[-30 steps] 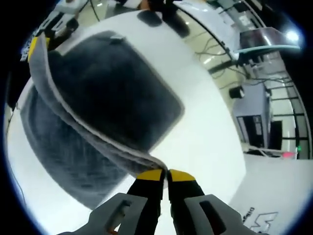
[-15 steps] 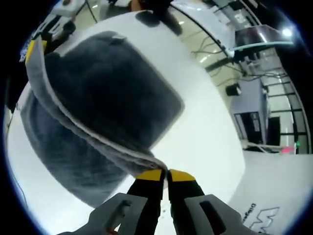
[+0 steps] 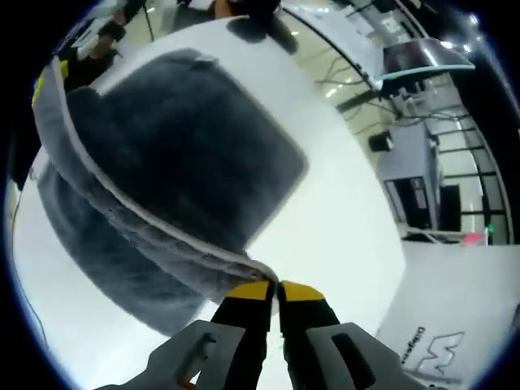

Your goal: Open the folded towel by lifting each exposed corner and separating the folded layers until the towel lies flat within the target outline without major curled edges

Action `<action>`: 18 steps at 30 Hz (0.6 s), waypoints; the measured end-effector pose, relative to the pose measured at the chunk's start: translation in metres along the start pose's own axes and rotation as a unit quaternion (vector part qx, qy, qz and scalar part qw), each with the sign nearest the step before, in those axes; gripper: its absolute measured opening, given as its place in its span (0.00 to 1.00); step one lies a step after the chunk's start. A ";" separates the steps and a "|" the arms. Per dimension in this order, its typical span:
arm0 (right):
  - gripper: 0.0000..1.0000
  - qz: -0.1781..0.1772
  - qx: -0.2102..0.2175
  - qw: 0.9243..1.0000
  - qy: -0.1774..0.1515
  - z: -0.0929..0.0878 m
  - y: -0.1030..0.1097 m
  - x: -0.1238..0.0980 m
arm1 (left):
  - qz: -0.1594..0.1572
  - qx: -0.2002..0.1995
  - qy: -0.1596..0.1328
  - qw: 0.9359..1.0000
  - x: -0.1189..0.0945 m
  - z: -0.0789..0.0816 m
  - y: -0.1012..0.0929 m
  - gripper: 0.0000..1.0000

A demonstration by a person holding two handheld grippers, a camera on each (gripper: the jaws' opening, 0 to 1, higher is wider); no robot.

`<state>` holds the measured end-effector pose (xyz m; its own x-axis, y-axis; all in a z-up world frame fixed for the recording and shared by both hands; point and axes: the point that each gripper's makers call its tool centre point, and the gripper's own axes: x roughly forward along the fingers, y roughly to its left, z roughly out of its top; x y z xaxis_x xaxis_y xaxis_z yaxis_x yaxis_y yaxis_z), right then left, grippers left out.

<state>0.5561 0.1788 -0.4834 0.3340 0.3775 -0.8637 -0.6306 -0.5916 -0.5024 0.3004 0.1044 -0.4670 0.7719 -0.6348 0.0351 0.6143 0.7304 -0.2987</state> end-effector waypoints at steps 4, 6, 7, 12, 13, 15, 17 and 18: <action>0.00 -0.006 0.002 1.000 0.003 -0.002 0.003 -0.007 | -0.006 0.006 0.005 1.000 0.002 -0.002 -0.009 0.00; 0.00 -0.008 0.004 1.000 0.003 -0.004 0.006 -0.011 | -0.009 0.008 0.005 1.000 0.003 -0.002 -0.012 0.00; 0.00 -0.008 0.004 1.000 0.004 -0.005 0.007 -0.012 | -0.011 0.009 0.006 1.000 0.004 -0.003 -0.015 0.00; 0.00 -0.014 0.012 1.000 0.008 -0.014 0.012 -0.020 | -0.025 0.009 0.007 1.000 0.010 -0.001 -0.026 0.00; 0.00 -0.014 0.013 1.000 0.009 -0.016 0.015 -0.022 | -0.029 0.012 0.007 0.999 0.012 -0.001 -0.031 0.00; 0.00 -0.016 0.016 1.000 0.011 -0.020 0.018 -0.025 | -0.034 0.021 0.007 0.999 0.014 0.000 -0.036 0.00; 0.00 -0.018 0.019 1.000 0.012 -0.023 0.021 -0.028 | -0.036 0.025 0.007 0.999 0.016 0.000 -0.040 0.00; 0.00 -0.020 0.020 0.999 0.014 -0.025 0.022 -0.029 | -0.037 0.026 0.007 0.999 0.017 -0.001 -0.041 0.00</action>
<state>0.5503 0.1369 -0.4699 0.3791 0.3800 -0.8438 -0.6433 -0.5473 -0.5354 0.2882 0.0638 -0.4548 0.7225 -0.6901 0.0417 0.6768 0.6938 -0.2461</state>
